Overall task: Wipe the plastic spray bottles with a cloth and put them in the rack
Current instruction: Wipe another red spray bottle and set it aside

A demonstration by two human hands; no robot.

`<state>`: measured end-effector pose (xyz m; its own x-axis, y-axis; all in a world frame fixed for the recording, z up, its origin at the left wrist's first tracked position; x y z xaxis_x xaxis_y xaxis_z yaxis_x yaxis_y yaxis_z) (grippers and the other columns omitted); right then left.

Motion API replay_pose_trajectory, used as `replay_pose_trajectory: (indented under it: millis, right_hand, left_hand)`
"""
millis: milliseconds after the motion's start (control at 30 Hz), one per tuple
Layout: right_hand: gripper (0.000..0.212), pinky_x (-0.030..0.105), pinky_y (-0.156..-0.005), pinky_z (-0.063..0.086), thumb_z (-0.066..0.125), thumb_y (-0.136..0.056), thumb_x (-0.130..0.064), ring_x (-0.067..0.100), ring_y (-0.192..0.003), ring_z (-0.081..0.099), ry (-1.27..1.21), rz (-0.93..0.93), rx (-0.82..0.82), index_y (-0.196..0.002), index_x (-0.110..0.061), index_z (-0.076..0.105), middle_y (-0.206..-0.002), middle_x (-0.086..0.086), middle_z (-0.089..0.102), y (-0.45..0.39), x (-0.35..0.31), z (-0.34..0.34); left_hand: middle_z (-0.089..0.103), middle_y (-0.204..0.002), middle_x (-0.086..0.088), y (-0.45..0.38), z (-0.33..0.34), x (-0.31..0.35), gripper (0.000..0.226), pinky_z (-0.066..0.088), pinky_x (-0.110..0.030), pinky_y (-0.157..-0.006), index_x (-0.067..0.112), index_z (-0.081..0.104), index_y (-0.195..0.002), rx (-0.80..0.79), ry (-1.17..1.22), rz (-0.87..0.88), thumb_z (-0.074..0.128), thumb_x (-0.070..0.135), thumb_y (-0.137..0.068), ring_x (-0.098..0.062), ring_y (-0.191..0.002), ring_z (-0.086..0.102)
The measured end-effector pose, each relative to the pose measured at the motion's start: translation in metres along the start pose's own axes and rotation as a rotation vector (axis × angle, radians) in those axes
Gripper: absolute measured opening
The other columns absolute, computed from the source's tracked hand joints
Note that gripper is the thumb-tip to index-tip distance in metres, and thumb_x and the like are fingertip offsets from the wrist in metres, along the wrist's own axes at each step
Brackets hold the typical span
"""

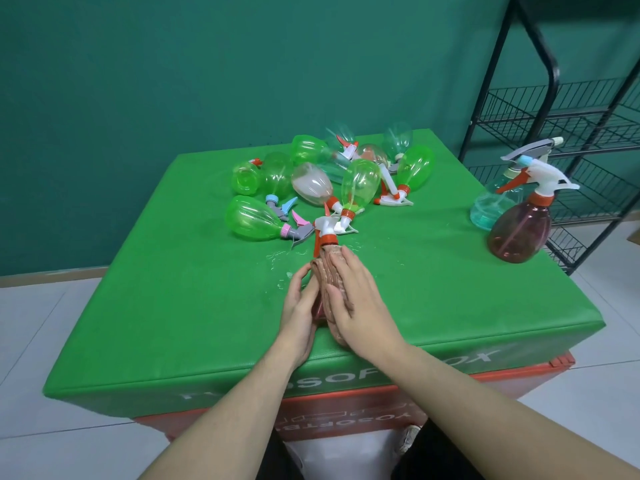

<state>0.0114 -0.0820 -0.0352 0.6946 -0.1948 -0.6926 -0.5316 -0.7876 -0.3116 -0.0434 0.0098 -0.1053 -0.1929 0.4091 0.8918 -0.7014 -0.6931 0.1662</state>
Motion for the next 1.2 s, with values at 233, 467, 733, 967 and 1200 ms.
replay_pose_trajectory:
  millis: [233,467,733,967,1200]
  right_hand:
    - [0.048,0.036,-0.119,0.034,0.034,-0.109,-0.035,0.013,-0.141,0.043,-0.163,0.225,-0.026,-0.157,-0.031,0.035,-0.157,-0.005,0.042,-0.045,0.019,0.006]
    - [0.048,0.025,-0.113,0.032,0.029,-0.110,-0.037,0.015,-0.138,0.045,-0.226,0.302,-0.033,-0.158,-0.036,0.029,-0.156,-0.003,0.043,-0.034,0.027,0.008]
    - [0.055,0.032,-0.127,0.013,0.023,-0.109,-0.039,-0.005,-0.152,0.006,-0.043,0.078,-0.051,-0.162,-0.028,0.017,-0.169,-0.010,0.013,0.002,0.016,0.010]
    - [0.056,0.045,-0.127,0.016,0.033,-0.107,-0.038,0.000,-0.154,0.005,0.035,-0.009,-0.082,-0.161,-0.027,0.021,-0.169,-0.009,0.010,0.020,0.008,0.011]
    - [0.053,0.036,-0.127,0.014,0.033,-0.109,-0.036,0.002,-0.154,0.008,-0.067,0.028,-0.048,-0.160,-0.027,0.024,-0.169,-0.009,0.012,0.006,0.004,0.010]
  left_hand:
    - [0.076,-0.112,-0.002,-0.003,-0.003,-0.002,0.047,0.059,-0.030,-0.072,0.021,0.057,-0.131,0.007,0.029,0.003,0.061,0.030,-0.085,-0.015,-0.093,0.073]
    - [0.073,-0.120,0.002,0.001,-0.002,0.000,0.028,0.056,-0.030,-0.088,0.027,0.058,-0.128,0.032,-0.066,0.021,0.051,0.026,-0.101,-0.015,-0.109,0.070]
    - [0.056,-0.145,-0.016,0.009,0.013,0.010,0.037,0.050,-0.014,-0.073,0.027,0.053,-0.132,0.005,-0.067,0.057,0.051,0.036,-0.096,-0.020,-0.109,0.065]
    - [0.073,-0.118,-0.008,0.003,-0.001,0.008,0.053,0.058,-0.030,-0.074,0.028,0.057,-0.125,0.031,0.018,0.022,0.072,0.036,-0.075,-0.019,-0.095,0.073]
    - [0.075,-0.116,-0.008,0.000,-0.004,0.002,0.053,0.061,-0.029,-0.082,0.019,0.059,-0.131,0.012,0.073,-0.044,0.069,0.027,-0.079,-0.016,-0.099,0.073]
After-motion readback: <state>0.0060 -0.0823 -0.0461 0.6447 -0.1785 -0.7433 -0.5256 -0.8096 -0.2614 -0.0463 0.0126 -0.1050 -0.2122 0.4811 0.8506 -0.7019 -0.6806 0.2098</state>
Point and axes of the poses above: each hand's wrist, its own y-axis away from the middle knuckle, its own z-axis out of the palm, x = y × z, the point moved 10 cm from there along -y, towards the middle knuckle
